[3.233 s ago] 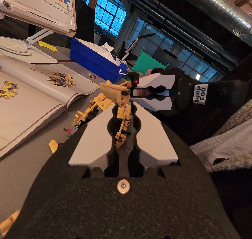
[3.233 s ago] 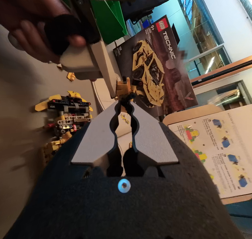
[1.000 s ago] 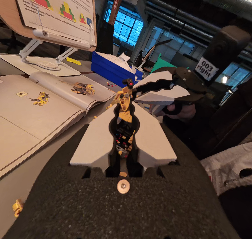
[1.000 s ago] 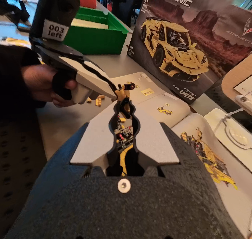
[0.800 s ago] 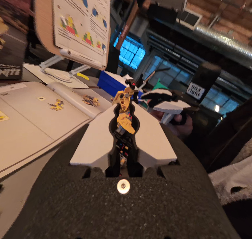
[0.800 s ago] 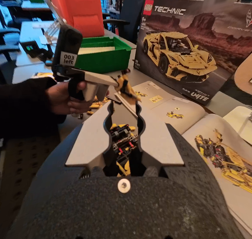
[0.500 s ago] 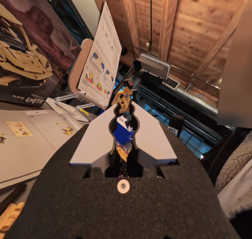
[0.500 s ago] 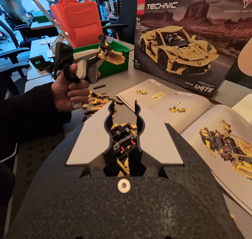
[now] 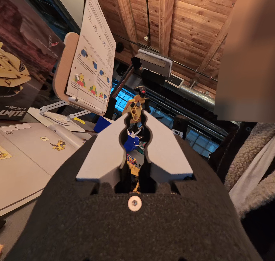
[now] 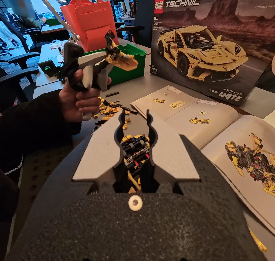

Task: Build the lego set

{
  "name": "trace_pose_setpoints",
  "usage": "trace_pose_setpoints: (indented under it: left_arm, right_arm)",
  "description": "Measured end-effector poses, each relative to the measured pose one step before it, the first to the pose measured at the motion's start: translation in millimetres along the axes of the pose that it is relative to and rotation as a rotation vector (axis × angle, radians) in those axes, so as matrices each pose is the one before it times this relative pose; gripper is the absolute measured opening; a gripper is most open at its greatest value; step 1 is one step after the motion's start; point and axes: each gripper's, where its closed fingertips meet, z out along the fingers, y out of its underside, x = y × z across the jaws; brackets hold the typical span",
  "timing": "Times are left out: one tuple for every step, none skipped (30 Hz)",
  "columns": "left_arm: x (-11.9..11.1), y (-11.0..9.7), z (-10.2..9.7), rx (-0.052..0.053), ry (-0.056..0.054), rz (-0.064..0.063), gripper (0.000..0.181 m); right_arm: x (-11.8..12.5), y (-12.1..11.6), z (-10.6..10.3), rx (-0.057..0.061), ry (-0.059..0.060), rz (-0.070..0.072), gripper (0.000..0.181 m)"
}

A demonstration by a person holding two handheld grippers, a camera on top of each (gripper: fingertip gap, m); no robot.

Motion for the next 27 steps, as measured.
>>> trace_pose_setpoints:
  left_arm:
    - [2.05, 2.27, 1.36, -0.0106, 0.0082, 0.006, 0.013]
    - [2.21, 1.68, 1.15, -0.0072, 0.0105, 0.0021, 0.013]
    - [1.61, 1.31, 1.0, -0.0049, 0.008, 0.0009, 0.013]
    - [0.95, 1.16, 0.8, -0.0058, 0.004, 0.0016, 0.013]
    - [0.5, 0.86, 0.5, -0.0047, 0.0022, 0.0011, 0.013]
    - [0.63, 0.27, 0.15, -0.0006, 0.0035, -0.0008, 0.013]
    - [1.17, -0.22, 0.09, 0.0021, 0.0074, -0.0026, 0.013]
    - [1.11, -0.07, -0.45, 0.002, 0.0067, -0.0042, 0.013]
    - [0.24, -0.15, -0.24, 0.0007, 0.002, -0.0021, 0.013]
    - [-0.11, -0.19, 0.21, -0.0005, 0.0009, 0.0006, 0.013]
    - [0.21, -0.31, 0.24, -0.0008, 0.0042, -0.0013, 0.013]
    - [0.5, 0.27, 0.31, -0.0004, 0.0024, 0.0001, 0.013]
    - [-0.06, 0.5, 0.21, -0.0025, -0.0009, 0.0021, 0.013]
    - [0.53, 0.75, 0.34, -0.0037, 0.0007, 0.0012, 0.013]
    - [1.1, 0.89, 0.52, -0.0038, 0.0039, -0.0004, 0.013]
    - [0.98, 1.08, 0.77, -0.0061, 0.0037, 0.0012, 0.013]
    - [0.4, 1.89, 0.92, -0.0107, 0.0011, 0.0067, 0.013]
    - [0.41, 2.89, 1.34, -0.0149, -0.0013, 0.0152, 0.013]
    - [1.11, 3.65, 2.05, -0.0201, -0.0007, 0.0208, 0.013]
    - [1.88, 4.93, 3.13, -0.0269, -0.0026, 0.0257, 0.013]
    - [1.67, 6.22, 4.04, -0.0333, -0.0038, 0.027, 0.013]
    - [1.28, 6.73, 3.88, -0.0361, -0.0047, 0.0209, 0.013]
    - [-1.07, 6.67, 2.94, -0.0387, -0.0098, 0.0149, 0.013]
    - [-0.87, 7.48, 2.83, -0.0386, -0.0098, 0.0116, 0.013]
    - [-0.2, 6.89, 3.12, -0.0359, -0.0067, 0.006, 0.013]
    - [-0.4, 6.72, 3.06, -0.033, -0.0053, 0.0006, 0.013]
    - [0.05, 5.98, 2.6, -0.0299, -0.0028, -0.0016, 0.014]
  right_arm:
    - [-1.36, -0.21, 0.24, 0.0016, -0.0061, 0.0003, 0.027]
    - [-1.51, -0.28, 0.25, 0.0023, -0.0062, 0.0002, 0.027]
    - [-1.08, -0.12, 0.29, 0.001, -0.0033, -0.0007, 0.027]
    - [-0.63, 0.19, 0.26, -0.0014, -0.0007, -0.0025, 0.027]
    - [-0.43, 0.32, 0.27, -0.0017, 0.0, -0.004, 0.027]
    - [-0.26, 0.31, 0.22, -0.0016, 0.0006, -0.0039, 0.027]
    - [-0.24, 0.34, 0.16, -0.0018, 0.0006, -0.0029, 0.027]
    - [-0.22, 0.39, 0.12, -0.0015, 0.0001, -0.0016, 0.027]
    - [-0.4, 0.23, 0.16, -0.0003, -0.0009, 0.0002, 0.027]
    - [-0.52, 0.2, 0.25, -0.0003, -0.0018, 0.0009, 0.027]
    - [-0.4, 0.17, 0.19, -0.0007, -0.0009, 0.0008, 0.027]
    - [-0.46, 0.08, 0.13, -0.0007, -0.0008, 0.0, 0.027]
    - [-0.51, -0.08, 0.02, 0.0, -0.0018, -0.0008, 0.027]
    - [-0.6, -0.47, -0.07, 0.0009, -0.002, -0.0011, 0.027]
    - [-0.55, -0.67, -0.15, 0.0018, -0.002, -0.0011, 0.027]
    - [-1.15, -1.36, -0.28, 0.0053, -0.0045, -0.0017, 0.027]
    - [-2.31, -2.24, -0.53, 0.0098, -0.0104, -0.0027, 0.027]
    - [-3.43, -2.91, -0.56, 0.0121, -0.0154, -0.0032, 0.029]
    - [-3.25, -3.0, -0.39, 0.0095, -0.0115, -0.0055, 0.031]
    - [-2.72, -2.95, -0.41, 0.0064, -0.005, -0.0118, 0.032]
    - [-2.39, -2.59, -0.17, 0.0036, 0.0011, -0.0256, 0.034]
    - [-1.17, -1.42, 0.02, -0.0053, 0.0148, -0.0455, 0.037]
    - [0.6, 0.51, 0.44, -0.017, 0.0311, -0.0636, 0.039]
    - [1.52, 2.32, 0.3, -0.0297, 0.0403, -0.0633, 0.039]
    - [2.71, 5.11, -0.12, -0.0517, 0.0464, -0.0434, 0.034]
    - [0.34, 3.37, 0.42, -0.0396, 0.0219, -0.0502, 0.033]
    - [0.29, 3.39, 1.08, -0.0357, 0.0227, -0.0529, 0.035]
